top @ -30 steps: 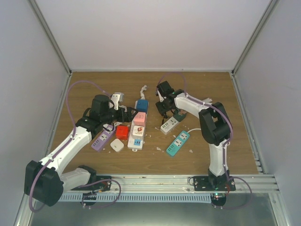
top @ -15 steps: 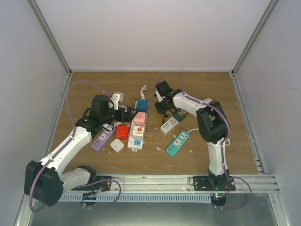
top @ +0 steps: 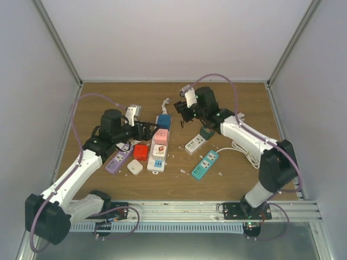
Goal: Insert the plug
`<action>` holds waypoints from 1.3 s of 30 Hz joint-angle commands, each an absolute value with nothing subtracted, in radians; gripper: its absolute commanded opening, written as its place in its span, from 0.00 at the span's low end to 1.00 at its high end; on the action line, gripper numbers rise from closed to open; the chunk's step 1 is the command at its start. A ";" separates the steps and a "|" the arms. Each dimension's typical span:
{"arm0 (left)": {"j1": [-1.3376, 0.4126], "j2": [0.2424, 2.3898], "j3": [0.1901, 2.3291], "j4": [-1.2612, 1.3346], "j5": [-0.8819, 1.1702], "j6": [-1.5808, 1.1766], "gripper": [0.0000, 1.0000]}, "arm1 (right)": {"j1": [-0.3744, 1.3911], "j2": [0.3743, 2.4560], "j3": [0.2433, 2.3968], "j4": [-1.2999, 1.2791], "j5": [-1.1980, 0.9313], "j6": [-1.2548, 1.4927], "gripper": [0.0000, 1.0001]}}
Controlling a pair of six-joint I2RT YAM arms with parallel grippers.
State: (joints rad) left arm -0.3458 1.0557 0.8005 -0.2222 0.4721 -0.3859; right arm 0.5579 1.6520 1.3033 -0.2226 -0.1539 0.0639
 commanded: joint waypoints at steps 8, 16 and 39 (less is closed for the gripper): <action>-0.339 1.055 0.989 -0.160 0.606 -0.650 0.96 | 0.795 1.364 0.913 0.409 0.025 -0.207 0.23; -0.342 1.065 1.017 -0.124 0.610 -0.841 0.92 | 0.929 1.349 0.820 0.651 0.177 -0.502 0.25; -0.339 1.084 0.945 -0.109 0.638 -1.061 0.50 | 1.070 1.588 0.693 1.309 0.371 -1.345 0.30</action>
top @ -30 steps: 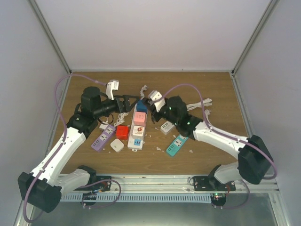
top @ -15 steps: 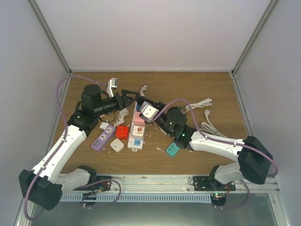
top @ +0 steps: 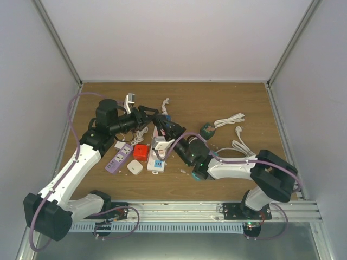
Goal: Insert the plug
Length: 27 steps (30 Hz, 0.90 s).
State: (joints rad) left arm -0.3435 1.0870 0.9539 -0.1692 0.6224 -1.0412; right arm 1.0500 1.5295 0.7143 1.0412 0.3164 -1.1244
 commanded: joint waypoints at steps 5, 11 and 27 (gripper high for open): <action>-0.340 1.097 0.949 -0.098 0.685 -1.051 0.47 | 1.075 1.651 0.703 1.430 0.384 -1.438 0.31; -0.340 1.118 0.947 -0.117 0.720 -1.037 0.36 | 1.078 1.684 0.718 1.485 0.394 -1.476 0.34; -0.339 1.130 0.971 -0.139 0.661 -0.910 0.00 | 1.078 1.579 0.679 1.322 0.441 -1.245 0.61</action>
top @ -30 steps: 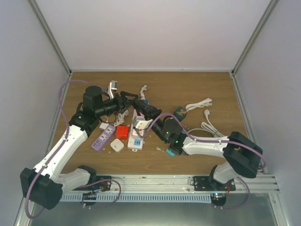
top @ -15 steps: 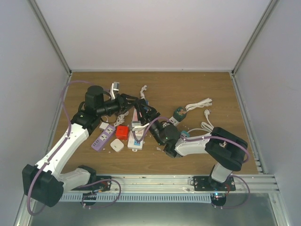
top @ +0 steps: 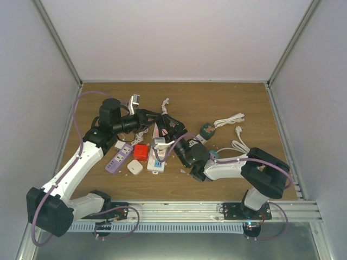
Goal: Insert the plug
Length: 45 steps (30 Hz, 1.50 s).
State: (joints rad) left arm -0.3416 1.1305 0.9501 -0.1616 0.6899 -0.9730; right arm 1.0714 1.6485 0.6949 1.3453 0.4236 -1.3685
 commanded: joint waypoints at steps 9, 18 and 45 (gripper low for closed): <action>-0.322 1.129 0.999 -0.119 0.645 -0.742 0.00 | 1.049 1.329 0.767 0.483 0.184 -0.759 0.96; -0.315 1.092 1.045 -0.206 0.626 -0.448 0.00 | 0.933 1.117 0.795 0.189 -0.142 -0.525 0.92; -0.327 1.068 1.042 -0.251 0.887 -0.346 0.00 | 0.818 1.199 0.991 -0.023 -0.217 -0.595 0.81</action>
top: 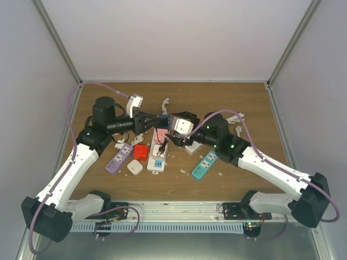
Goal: Insert the plug
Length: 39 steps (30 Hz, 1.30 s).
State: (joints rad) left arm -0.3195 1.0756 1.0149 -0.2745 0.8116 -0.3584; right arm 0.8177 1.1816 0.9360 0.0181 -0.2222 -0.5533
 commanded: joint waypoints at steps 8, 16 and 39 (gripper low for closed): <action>-0.345 1.086 1.046 -0.266 0.920 -0.339 0.00 | 0.828 1.231 1.018 -0.038 -0.241 -0.640 0.58; -0.369 1.098 1.045 -0.268 0.928 -0.342 0.01 | 0.843 1.252 1.058 -0.060 -0.253 -0.618 0.37; -0.479 1.136 1.011 -0.053 0.779 -0.527 0.10 | 0.846 1.119 0.838 0.226 -0.096 -0.297 0.56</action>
